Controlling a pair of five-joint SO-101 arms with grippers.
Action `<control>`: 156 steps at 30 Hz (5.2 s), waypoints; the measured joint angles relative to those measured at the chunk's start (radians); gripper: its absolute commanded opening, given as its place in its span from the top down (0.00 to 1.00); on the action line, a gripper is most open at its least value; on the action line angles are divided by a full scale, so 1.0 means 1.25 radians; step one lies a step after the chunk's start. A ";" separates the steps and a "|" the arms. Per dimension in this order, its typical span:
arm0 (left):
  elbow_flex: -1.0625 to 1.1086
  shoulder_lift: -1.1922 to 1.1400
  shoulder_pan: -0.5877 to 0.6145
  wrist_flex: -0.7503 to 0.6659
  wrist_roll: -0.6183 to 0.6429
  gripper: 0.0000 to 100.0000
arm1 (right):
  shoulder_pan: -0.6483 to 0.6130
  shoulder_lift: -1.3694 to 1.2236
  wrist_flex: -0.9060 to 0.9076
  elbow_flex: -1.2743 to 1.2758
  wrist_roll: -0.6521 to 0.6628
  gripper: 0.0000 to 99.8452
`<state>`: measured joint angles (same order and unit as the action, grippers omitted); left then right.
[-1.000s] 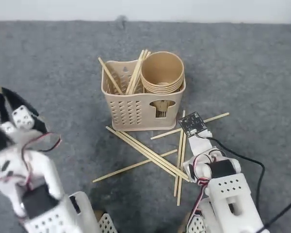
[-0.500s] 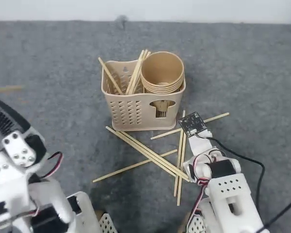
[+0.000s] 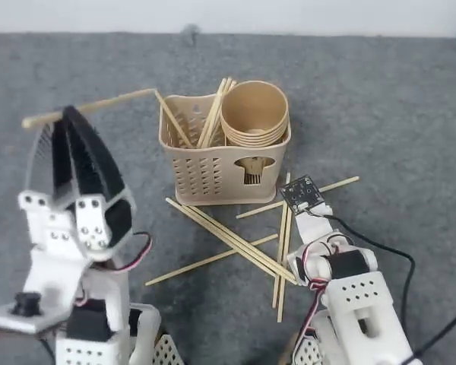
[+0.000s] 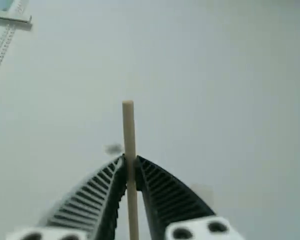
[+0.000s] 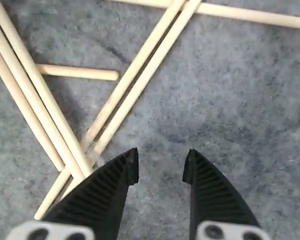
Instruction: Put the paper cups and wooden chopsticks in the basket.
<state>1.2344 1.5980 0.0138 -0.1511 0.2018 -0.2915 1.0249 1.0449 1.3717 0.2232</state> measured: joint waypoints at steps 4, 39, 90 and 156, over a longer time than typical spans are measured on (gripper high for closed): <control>-0.104 -0.142 0.001 0.014 0.000 0.99 | 0.001 0.000 -0.010 0.002 0.000 0.84; -0.307 -0.479 -0.066 0.355 -0.004 0.80 | 0.001 0.000 -0.015 0.002 0.000 0.84; -0.160 -0.625 -0.401 1.182 -0.296 0.92 | 0.130 0.000 -0.088 0.002 -0.050 0.84; -0.131 -1.048 -0.448 0.900 -0.301 0.99 | 0.239 0.000 -0.117 0.002 -0.108 0.84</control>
<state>1.0702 0.2877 -0.5462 0.9735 -0.1741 0.0077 1.0249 0.8991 1.3748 0.0882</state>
